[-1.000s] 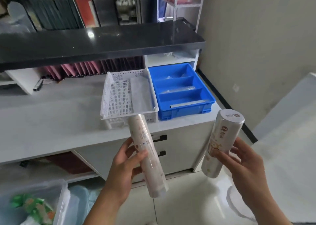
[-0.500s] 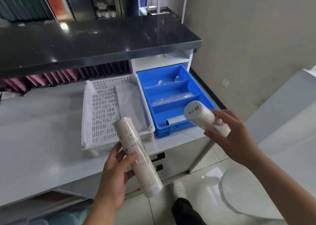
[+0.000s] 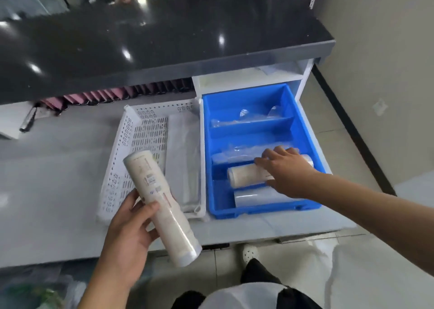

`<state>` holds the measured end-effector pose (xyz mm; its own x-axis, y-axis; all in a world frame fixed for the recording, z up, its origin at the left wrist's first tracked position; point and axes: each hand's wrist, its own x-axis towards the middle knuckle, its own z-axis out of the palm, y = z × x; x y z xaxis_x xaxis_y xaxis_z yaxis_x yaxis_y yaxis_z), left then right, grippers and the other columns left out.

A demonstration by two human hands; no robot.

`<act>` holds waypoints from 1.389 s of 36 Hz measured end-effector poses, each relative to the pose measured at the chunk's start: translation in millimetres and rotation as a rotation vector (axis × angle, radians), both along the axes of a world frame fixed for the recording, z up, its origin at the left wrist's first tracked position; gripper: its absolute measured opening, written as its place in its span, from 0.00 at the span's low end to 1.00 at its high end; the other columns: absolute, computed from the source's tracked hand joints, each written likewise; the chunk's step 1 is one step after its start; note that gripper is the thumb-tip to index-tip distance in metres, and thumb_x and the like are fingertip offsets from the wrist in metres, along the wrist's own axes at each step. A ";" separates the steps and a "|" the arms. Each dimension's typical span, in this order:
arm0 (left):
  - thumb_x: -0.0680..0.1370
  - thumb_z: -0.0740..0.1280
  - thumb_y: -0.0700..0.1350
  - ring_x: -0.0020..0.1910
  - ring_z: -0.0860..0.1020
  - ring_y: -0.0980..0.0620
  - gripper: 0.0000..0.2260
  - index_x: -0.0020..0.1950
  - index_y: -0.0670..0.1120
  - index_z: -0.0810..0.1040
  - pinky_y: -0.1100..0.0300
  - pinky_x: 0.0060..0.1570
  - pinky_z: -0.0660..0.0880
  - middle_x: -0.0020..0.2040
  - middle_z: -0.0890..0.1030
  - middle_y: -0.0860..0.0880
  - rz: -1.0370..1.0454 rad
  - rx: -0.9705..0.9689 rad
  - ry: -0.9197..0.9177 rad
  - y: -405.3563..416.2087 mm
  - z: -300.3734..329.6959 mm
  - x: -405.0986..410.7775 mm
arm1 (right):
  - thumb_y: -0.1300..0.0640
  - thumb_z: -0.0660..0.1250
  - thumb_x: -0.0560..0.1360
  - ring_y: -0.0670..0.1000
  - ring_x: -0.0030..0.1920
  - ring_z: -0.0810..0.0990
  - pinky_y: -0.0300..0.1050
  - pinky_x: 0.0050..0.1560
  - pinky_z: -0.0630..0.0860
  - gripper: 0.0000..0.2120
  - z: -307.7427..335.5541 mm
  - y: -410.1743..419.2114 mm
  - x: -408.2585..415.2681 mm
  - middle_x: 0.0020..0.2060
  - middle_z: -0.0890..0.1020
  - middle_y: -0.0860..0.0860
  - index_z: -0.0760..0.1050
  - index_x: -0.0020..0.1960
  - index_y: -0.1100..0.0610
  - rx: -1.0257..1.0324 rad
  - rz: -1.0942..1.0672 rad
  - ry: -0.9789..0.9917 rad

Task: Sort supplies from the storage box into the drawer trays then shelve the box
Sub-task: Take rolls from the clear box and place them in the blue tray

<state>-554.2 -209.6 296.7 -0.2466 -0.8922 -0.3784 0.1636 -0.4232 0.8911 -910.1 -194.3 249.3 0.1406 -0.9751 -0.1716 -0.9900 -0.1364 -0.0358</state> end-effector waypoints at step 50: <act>0.65 0.74 0.54 0.54 0.79 0.54 0.33 0.68 0.67 0.68 0.56 0.50 0.75 0.60 0.80 0.61 -1.036 -0.785 -1.155 -44.7 12.0 -215.8 | 0.61 0.66 0.76 0.48 0.60 0.77 0.46 0.58 0.75 0.17 0.3 105.0 -38.7 0.58 0.80 0.44 0.77 0.62 0.47 -0.364 -0.918 -0.990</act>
<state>-770.1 -254.3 308.7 -0.7247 -0.5952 -0.3470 -0.6890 0.6223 0.3715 -948.8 -89.4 249.6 -0.6521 -0.7518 -0.0980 -0.3146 0.3859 -0.8672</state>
